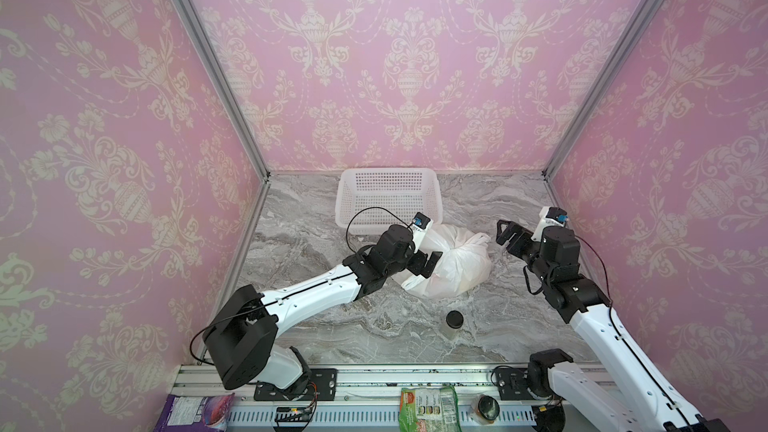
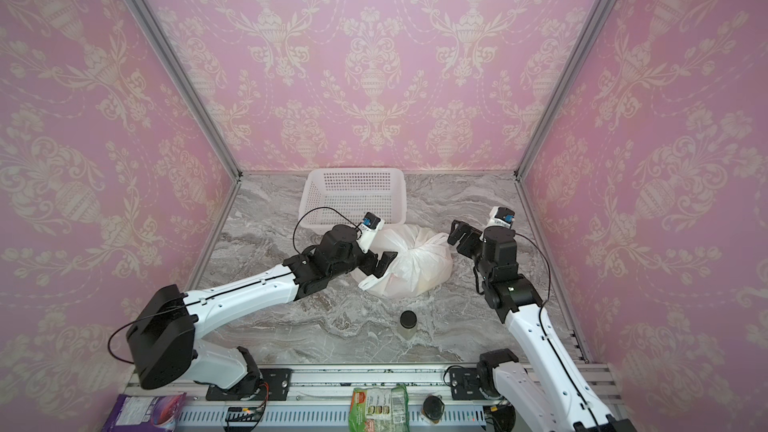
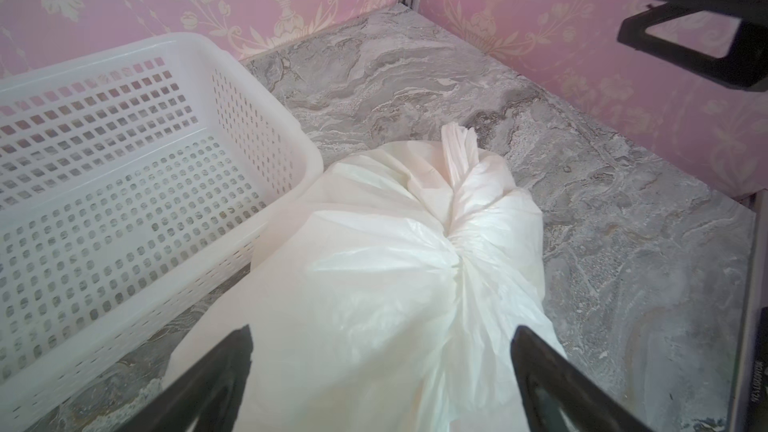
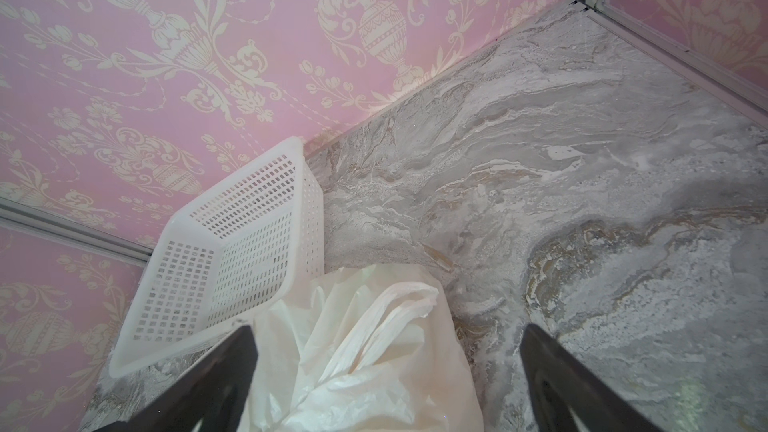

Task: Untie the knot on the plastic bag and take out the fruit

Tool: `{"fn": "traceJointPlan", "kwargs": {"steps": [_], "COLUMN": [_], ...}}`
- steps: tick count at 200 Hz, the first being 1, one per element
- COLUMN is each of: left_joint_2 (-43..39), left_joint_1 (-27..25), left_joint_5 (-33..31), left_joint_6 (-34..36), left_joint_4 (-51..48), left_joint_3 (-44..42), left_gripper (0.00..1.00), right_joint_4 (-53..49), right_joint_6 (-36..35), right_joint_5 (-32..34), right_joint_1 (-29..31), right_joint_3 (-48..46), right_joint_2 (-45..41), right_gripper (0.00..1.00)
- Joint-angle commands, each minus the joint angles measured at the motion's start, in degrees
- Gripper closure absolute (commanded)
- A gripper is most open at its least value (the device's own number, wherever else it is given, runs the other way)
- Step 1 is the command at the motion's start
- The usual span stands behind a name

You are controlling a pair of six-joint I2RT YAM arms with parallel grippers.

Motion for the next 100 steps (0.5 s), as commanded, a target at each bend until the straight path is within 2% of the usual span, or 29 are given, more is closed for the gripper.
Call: {"fn": "traceJointPlan", "kwargs": {"steps": [1,12,32,52,67,82,100], "left_joint_2": [3.1,4.8,7.2,8.3,8.4,7.5,4.9], "left_joint_1": [-0.1,-0.2,-0.2,-0.2,-0.2,-0.2,-0.2], "left_joint_5": [-5.3,-5.6,-6.5,-3.8,-3.3,-3.9,-6.3], "left_joint_6": [2.4,2.2,1.3,1.3,1.0,0.5,0.1], "left_joint_4": [-6.2,-6.8,-6.4,-5.9,-5.1,-3.8,-2.5], "left_joint_3": [3.0,3.9,5.2,5.7,5.2,3.9,1.7], "left_gripper": [0.01,0.01,0.10,0.38,0.74,1.00,1.00], "right_joint_4": [1.3,1.0,-0.1,-0.1,0.7,0.7,0.2], "right_joint_6": [-1.0,-1.0,-1.4,-1.3,-1.1,-1.1,-2.1], "right_joint_5": [-0.1,-0.3,-0.6,-0.4,-0.7,-1.1,-2.5], "right_joint_1": [0.3,0.4,0.4,0.4,0.5,0.5,0.7], "right_joint_3": [-0.7,-0.5,0.4,0.2,-0.6,-0.8,-0.2], "right_joint_2": [-0.5,-0.3,0.2,0.1,-0.3,-0.7,-0.9], "right_gripper": [0.00,0.00,0.00,0.00,0.00,0.00,0.00]}}
